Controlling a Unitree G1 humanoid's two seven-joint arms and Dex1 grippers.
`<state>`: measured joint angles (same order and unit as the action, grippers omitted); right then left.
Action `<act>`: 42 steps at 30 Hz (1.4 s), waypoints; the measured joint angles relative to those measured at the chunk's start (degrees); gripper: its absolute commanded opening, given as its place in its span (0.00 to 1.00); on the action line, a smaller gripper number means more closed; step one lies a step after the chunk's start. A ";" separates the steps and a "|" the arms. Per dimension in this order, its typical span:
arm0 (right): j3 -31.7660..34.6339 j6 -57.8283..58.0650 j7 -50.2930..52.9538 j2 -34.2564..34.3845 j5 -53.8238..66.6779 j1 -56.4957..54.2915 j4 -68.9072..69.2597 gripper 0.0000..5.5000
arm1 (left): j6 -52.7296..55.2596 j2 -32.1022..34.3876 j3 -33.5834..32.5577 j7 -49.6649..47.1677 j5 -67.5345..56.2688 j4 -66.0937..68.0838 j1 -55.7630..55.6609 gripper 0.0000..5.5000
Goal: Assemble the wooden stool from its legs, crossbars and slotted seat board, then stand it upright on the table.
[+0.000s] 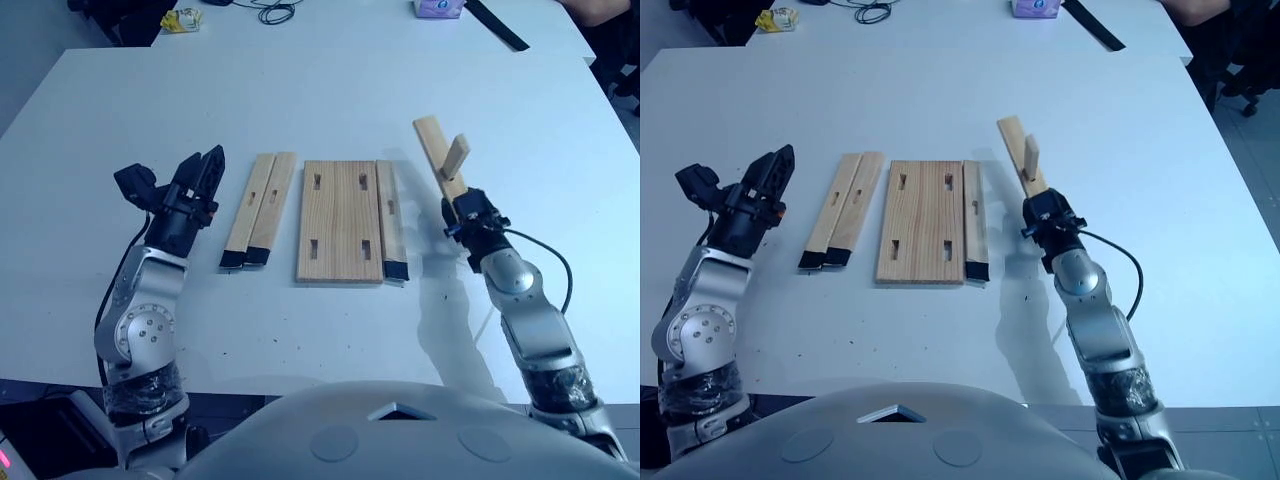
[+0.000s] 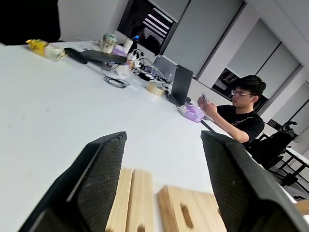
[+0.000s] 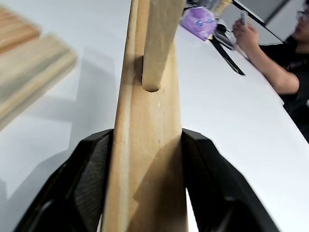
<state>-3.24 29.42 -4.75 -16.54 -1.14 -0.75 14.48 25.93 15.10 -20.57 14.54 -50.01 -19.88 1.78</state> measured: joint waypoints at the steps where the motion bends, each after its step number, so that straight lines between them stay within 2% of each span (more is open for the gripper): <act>1: 2.54 0.72 -1.10 1.17 2.99 -2.87 -2.06 0.39 | 0.02 0.40 -0.01 0.73 -0.02 0.79 -1.26 0.52; 5: 8.80 8.40 -12.81 1.86 17.09 -12.85 -8.39 0.38 | 1.25 1.38 0.62 3.52 -0.84 4.58 -5.55 0.52; 9: 12.78 15.04 -23.23 -1.67 27.59 -18.95 -10.57 0.38 | 4.45 1.66 2.19 8.52 -4.76 6.20 -8.65 0.52; 15: 13.59 20.49 -36.07 -5.16 37.43 -26.21 -12.88 0.38 | 10.40 0.93 3.52 10.80 -12.02 7.05 -12.49 0.52; 20: 12.13 22.46 -45.24 -6.65 43.59 -31.19 -13.04 0.38 | 15.64 -2.42 4.40 7.52 -21.20 4.73 -12.02 0.52; 22: 11.92 23.67 -47.10 -6.82 45.36 -31.41 -12.51 0.38 | 16.50 -3.47 4.76 6.58 -24.60 2.55 -11.21 0.52; 26: 11.87 26.61 -49.38 -7.76 48.82 -31.81 -11.45 0.38 | 16.41 -6.12 4.47 2.74 -29.97 0.25 -10.07 0.61; 32: 11.84 31.09 -48.83 -8.13 53.32 -32.20 -10.14 0.38 | 14.05 -8.58 4.71 -0.77 -35.74 -3.67 -9.40 0.61; 42: 12.02 39.05 -43.76 -6.66 59.99 -32.04 -6.82 0.38 | 13.47 -7.55 8.48 1.35 -36.68 -5.05 -7.52 0.61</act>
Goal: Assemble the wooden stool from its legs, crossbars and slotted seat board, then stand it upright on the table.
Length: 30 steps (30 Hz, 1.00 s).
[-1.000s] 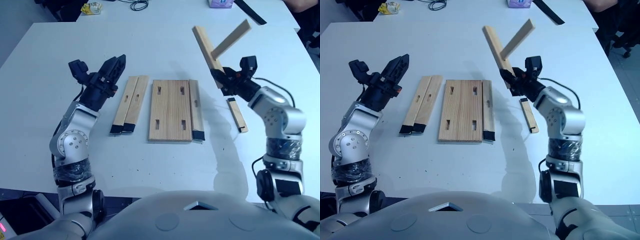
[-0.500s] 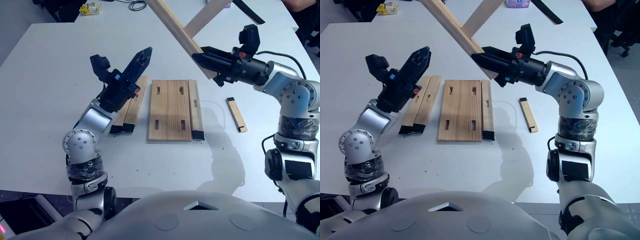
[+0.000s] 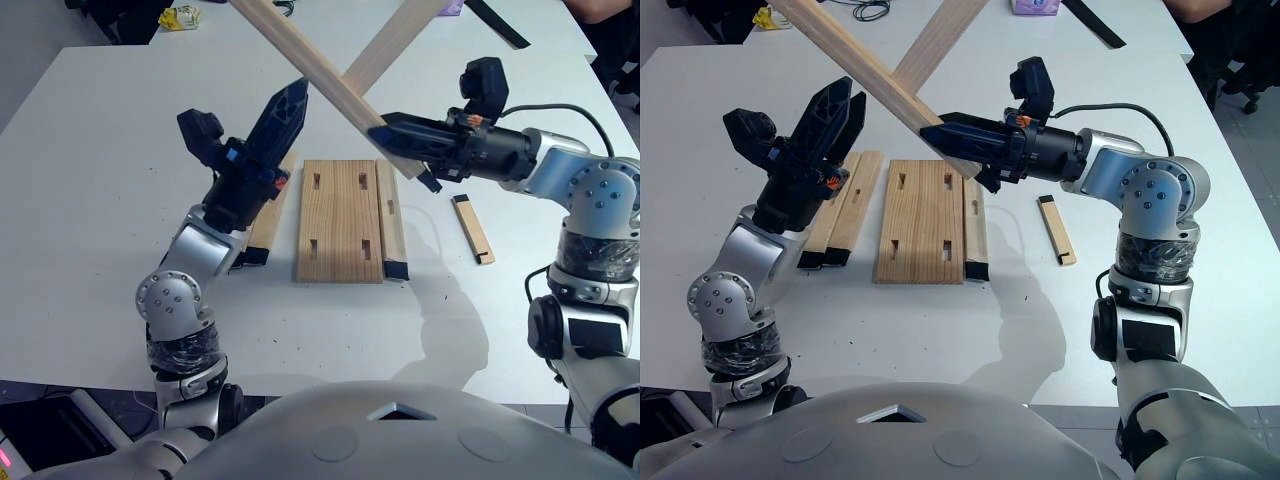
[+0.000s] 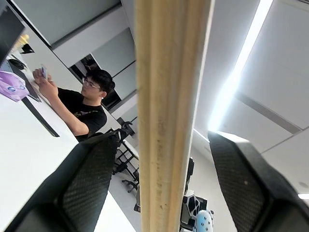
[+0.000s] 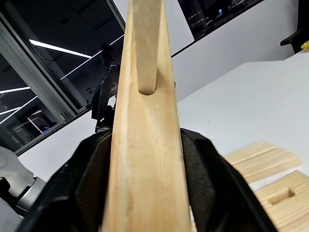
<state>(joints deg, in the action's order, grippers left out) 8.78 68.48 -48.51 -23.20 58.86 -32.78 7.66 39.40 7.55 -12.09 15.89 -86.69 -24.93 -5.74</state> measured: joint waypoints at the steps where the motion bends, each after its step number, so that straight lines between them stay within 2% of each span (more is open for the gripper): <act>1: -0.05 0.55 0.31 0.02 0.67 0.13 0.32 0.38 | 0.00 0.42 0.23 0.54 0.03 0.04 0.02 0.61; 9: 0.35 5.88 2.08 0.22 7.96 4.30 3.52 0.38 | 0.77 3.50 1.25 3.92 0.17 0.19 -0.42 0.61; 17: 1.84 8.90 0.75 -1.99 14.64 4.74 0.77 0.38 | 1.86 5.47 2.51 5.31 -2.73 -1.47 -1.19 0.61; 29: -2.40 5.83 -4.14 -4.75 12.17 4.28 1.41 0.38 | 2.29 6.21 5.15 4.00 -4.73 -3.22 1.10 0.61; 30: -2.93 5.27 -4.96 -5.45 11.39 4.29 1.62 0.38 | 2.31 6.45 5.22 4.00 -4.73 -3.22 1.27 0.58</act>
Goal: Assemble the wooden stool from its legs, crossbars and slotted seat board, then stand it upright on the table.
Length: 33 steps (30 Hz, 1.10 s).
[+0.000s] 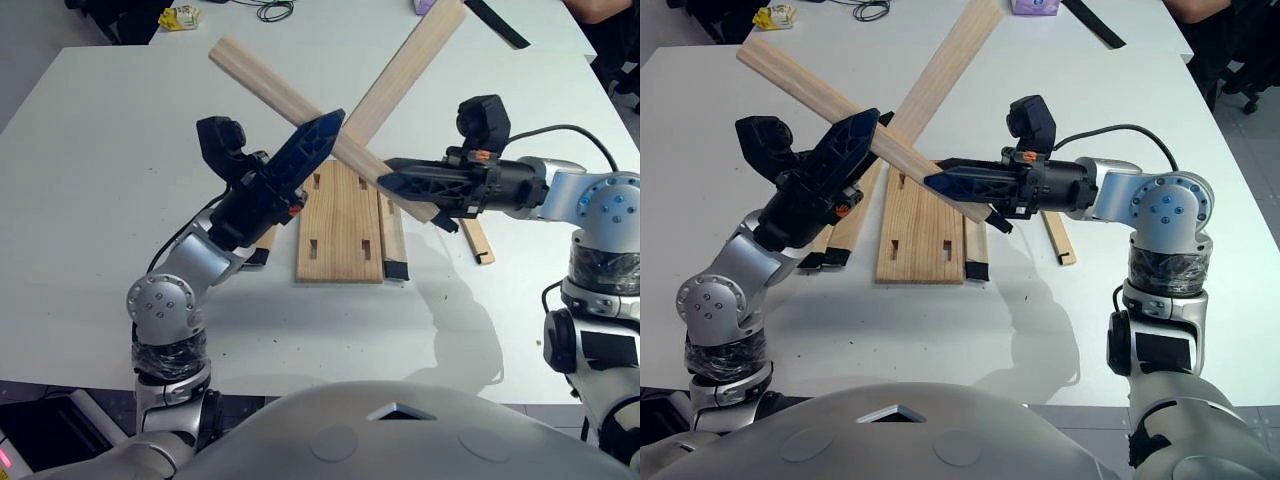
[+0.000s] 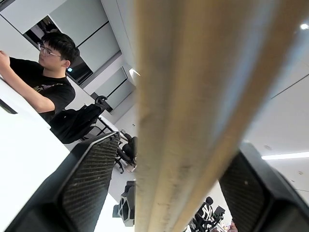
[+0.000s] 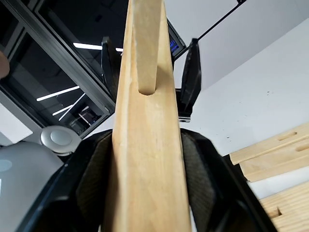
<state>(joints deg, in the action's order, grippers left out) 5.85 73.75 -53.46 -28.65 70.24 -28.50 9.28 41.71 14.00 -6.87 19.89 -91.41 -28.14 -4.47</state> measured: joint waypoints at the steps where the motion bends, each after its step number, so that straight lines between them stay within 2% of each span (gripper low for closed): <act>1: -0.42 -0.26 -0.60 -0.56 -0.58 0.01 0.17 0.38 | 0.00 0.19 0.00 -0.02 0.01 0.02 0.16 0.56; 7: -2.60 -2.18 -3.58 -3.46 -3.97 0.24 0.55 0.38 | 0.85 2.68 0.15 0.39 0.23 -0.07 0.82 0.40; 14: -5.19 -3.58 -7.97 -5.44 -6.29 0.01 -0.02 0.38 | 2.38 5.78 0.20 2.61 0.66 -0.22 1.16 0.40; 31: -8.01 -10.47 -10.09 -5.68 -12.92 1.30 0.62 0.38 | 2.18 5.52 0.13 3.45 5.48 1.21 1.37 0.39; 32: -8.16 -11.43 -10.39 -5.56 -13.43 1.46 0.62 0.44 | 2.14 5.52 0.08 3.53 5.70 1.25 1.20 0.39; 33: -8.28 -12.34 -10.70 -5.40 -14.00 1.64 0.62 0.46 | 2.13 5.54 0.03 3.55 5.89 1.32 1.05 0.39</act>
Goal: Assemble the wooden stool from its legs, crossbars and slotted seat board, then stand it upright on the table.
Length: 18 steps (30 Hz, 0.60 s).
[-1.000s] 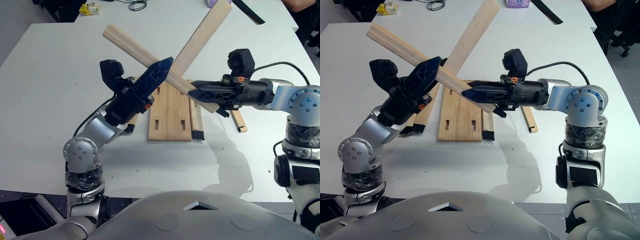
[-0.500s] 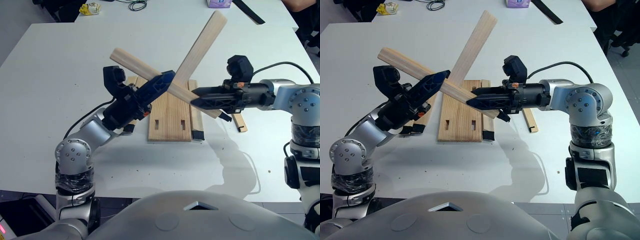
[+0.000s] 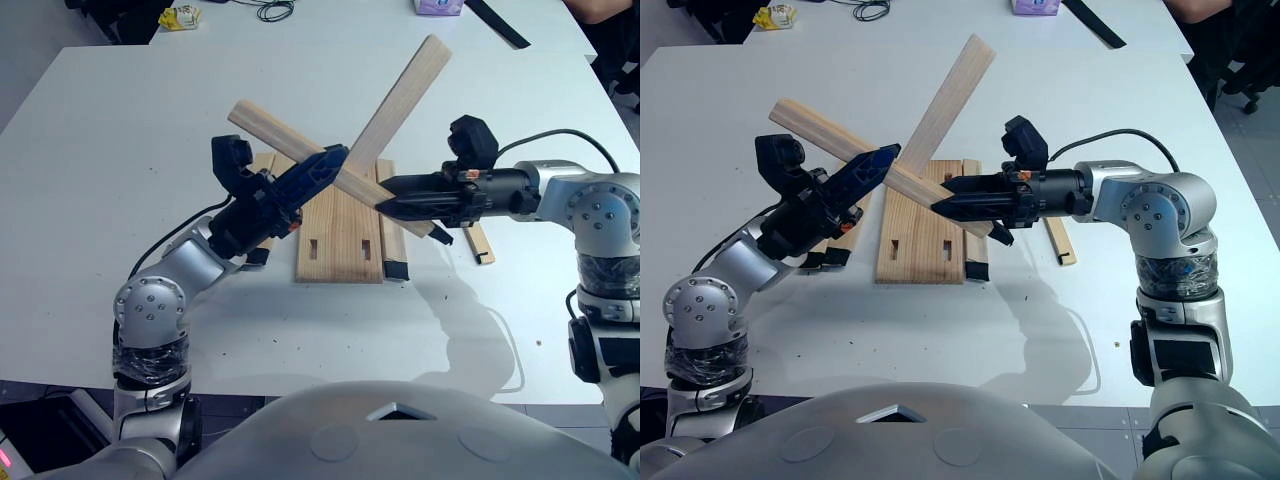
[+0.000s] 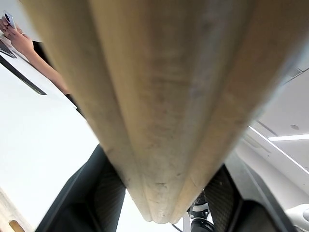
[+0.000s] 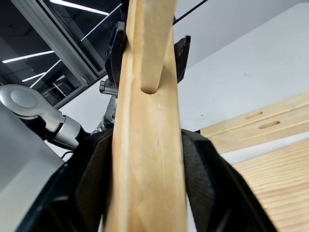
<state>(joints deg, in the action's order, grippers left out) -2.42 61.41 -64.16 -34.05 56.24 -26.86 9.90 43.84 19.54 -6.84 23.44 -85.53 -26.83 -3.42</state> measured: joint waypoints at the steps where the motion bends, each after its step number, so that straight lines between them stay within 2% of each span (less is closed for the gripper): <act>1: -0.20 -1.49 -0.44 0.05 -0.79 0.23 0.22 0.49 | -0.05 0.00 -0.11 -0.10 0.14 0.28 -0.09 0.38; 12: -1.54 -7.11 -3.11 -0.32 -5.30 0.78 -0.95 0.83 | -2.73 1.33 -2.45 2.54 9.28 5.37 -1.57 0.38; 16: -1.04 -9.24 -4.27 -1.86 -7.14 0.78 -3.18 0.92 | -4.86 4.45 -4.54 7.33 15.20 10.01 -3.34 0.38; 18: -0.05 -11.28 -4.62 -3.00 -9.12 0.76 -4.79 0.93 | -5.41 6.57 -4.90 10.31 18.19 12.12 -4.08 0.38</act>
<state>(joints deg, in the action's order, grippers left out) -2.47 50.13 -68.78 -37.05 47.13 -26.10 5.11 38.43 26.11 -11.74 33.74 -67.34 -14.70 -7.50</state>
